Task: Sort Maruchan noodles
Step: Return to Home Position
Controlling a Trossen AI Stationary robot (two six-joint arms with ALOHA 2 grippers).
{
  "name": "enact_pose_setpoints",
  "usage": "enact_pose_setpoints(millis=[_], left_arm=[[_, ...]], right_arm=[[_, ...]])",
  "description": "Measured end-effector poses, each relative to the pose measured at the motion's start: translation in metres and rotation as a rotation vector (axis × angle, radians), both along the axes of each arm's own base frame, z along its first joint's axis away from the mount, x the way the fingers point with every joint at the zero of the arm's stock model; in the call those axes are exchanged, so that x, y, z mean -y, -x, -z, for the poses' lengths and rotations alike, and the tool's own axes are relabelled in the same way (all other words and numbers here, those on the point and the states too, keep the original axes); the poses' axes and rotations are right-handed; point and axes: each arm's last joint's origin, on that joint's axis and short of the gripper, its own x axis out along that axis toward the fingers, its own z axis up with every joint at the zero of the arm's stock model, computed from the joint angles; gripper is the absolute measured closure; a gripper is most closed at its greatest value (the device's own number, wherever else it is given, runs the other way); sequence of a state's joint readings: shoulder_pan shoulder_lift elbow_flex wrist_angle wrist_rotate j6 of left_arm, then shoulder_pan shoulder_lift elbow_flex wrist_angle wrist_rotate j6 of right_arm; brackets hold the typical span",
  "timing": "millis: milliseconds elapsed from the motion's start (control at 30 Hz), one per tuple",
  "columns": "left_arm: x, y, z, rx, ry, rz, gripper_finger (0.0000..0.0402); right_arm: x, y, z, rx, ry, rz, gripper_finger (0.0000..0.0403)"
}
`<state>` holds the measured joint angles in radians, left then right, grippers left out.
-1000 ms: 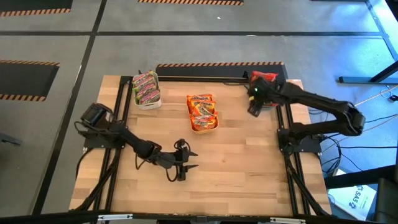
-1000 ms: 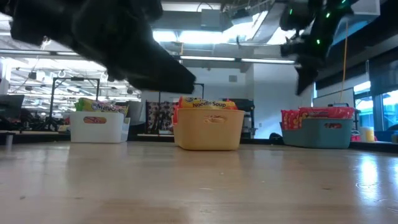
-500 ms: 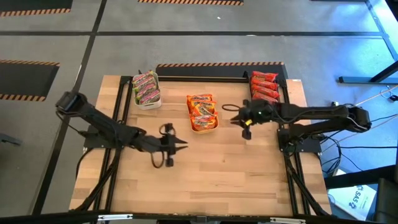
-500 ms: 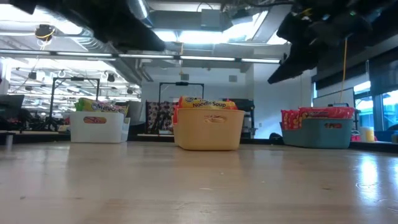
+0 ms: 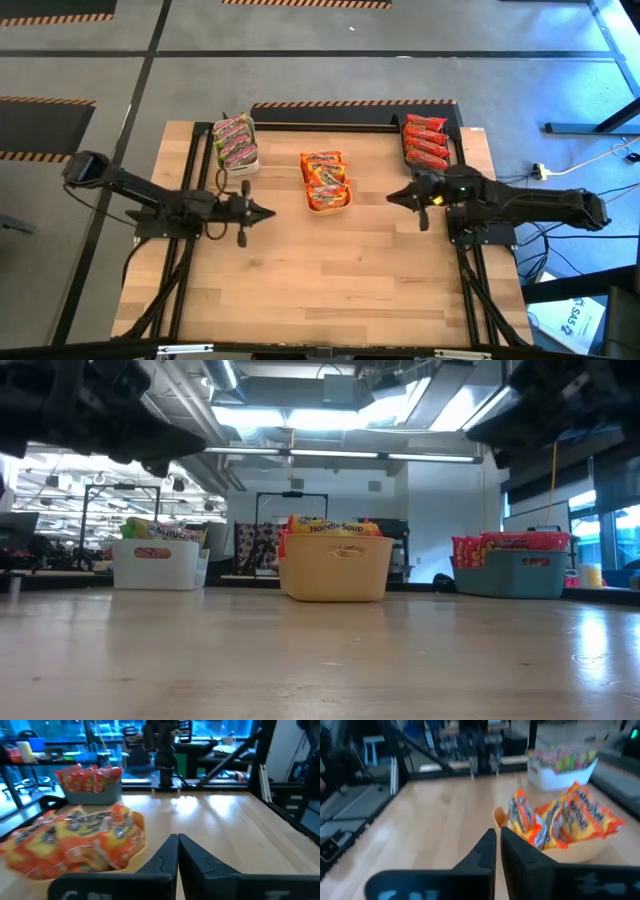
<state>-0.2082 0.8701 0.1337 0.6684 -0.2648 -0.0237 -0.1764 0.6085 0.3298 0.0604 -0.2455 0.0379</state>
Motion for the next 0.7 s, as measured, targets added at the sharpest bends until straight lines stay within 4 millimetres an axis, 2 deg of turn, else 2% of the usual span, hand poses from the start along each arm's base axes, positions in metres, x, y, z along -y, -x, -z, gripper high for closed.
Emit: enact_pose_setpoints(millis=[233, 567, 700], left_arm=[[-0.013, 0.027, 0.014, 0.079, 0.035, -0.058, 0.0397], [-0.016, 0.039, 0.004, 0.137, 0.023, -0.066, 0.0397], [-0.016, 0.043, 0.006, 0.109, 0.012, -0.061, 0.04]], right_arm=[[-0.004, 0.029, 0.008, 0.135, 0.009, 0.033, 0.0402], [-0.007, 0.052, 0.023, 0.287, -0.009, 0.086, 0.0401], [-0.006, 0.058, 0.028, 0.339, -0.053, 0.138, 0.0401]])
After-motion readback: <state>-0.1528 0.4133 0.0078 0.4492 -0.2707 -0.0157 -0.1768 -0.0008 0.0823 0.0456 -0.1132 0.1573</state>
